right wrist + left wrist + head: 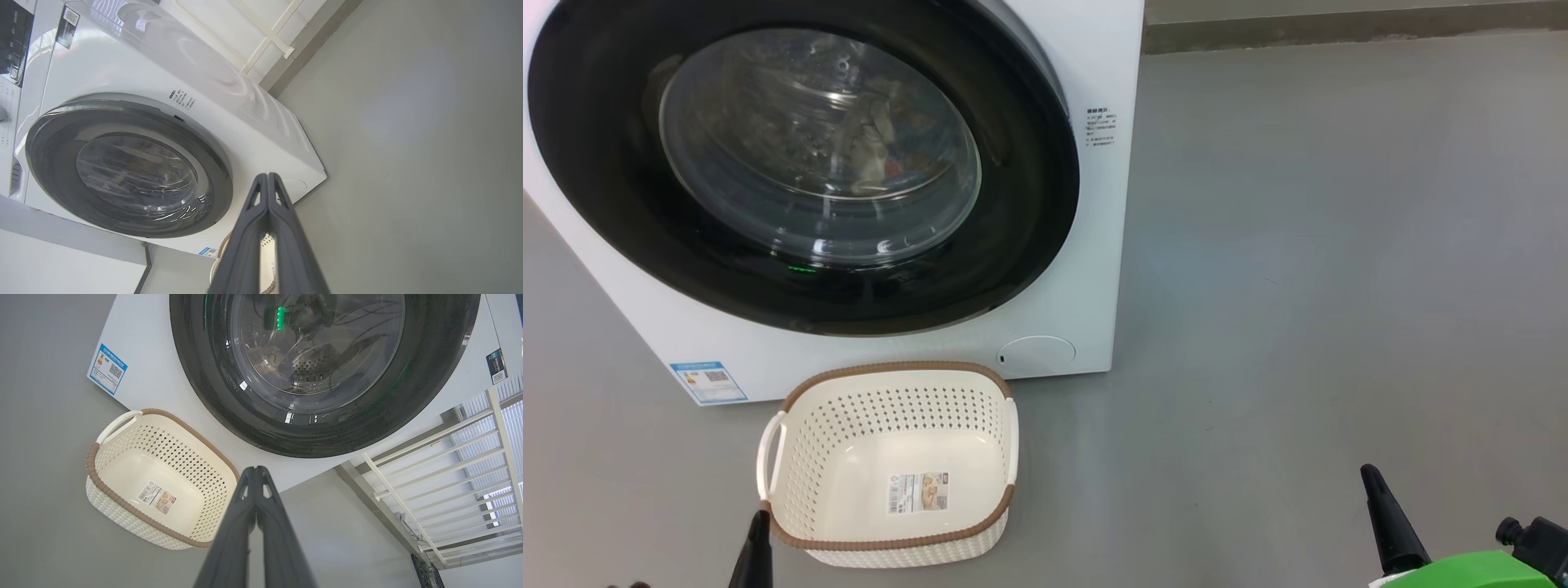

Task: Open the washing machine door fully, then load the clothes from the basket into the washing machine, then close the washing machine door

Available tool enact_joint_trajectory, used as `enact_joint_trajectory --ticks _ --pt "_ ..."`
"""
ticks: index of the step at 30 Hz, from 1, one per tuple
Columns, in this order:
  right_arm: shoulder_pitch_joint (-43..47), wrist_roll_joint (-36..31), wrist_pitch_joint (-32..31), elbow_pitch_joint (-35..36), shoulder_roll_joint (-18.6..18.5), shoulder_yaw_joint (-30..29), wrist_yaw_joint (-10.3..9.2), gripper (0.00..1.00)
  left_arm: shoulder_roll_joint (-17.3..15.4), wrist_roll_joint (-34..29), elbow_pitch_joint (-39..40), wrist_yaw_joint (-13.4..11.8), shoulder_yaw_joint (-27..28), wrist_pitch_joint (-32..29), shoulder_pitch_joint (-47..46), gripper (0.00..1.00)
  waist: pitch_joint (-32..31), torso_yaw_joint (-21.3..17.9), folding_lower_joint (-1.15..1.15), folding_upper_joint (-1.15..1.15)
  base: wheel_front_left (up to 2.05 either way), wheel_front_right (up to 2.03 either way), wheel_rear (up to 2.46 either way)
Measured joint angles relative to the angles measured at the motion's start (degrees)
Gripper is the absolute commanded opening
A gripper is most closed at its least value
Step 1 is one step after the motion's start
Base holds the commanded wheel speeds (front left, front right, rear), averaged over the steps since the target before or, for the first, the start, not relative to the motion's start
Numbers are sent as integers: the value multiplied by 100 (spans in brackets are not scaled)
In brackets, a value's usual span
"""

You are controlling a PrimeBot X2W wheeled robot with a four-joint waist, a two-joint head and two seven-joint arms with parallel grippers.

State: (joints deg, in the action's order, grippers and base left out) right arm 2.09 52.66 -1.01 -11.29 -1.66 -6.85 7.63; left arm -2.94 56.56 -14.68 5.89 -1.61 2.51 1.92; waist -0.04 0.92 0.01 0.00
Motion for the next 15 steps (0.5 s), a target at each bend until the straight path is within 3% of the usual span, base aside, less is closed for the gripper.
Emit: enact_joint_trajectory --ticks 15 --pt "-134 947 -132 -98 -15 -27 -5 0 26 846 -15 41 157 -224 -142 0 5 -23 0 0 0 0 0"
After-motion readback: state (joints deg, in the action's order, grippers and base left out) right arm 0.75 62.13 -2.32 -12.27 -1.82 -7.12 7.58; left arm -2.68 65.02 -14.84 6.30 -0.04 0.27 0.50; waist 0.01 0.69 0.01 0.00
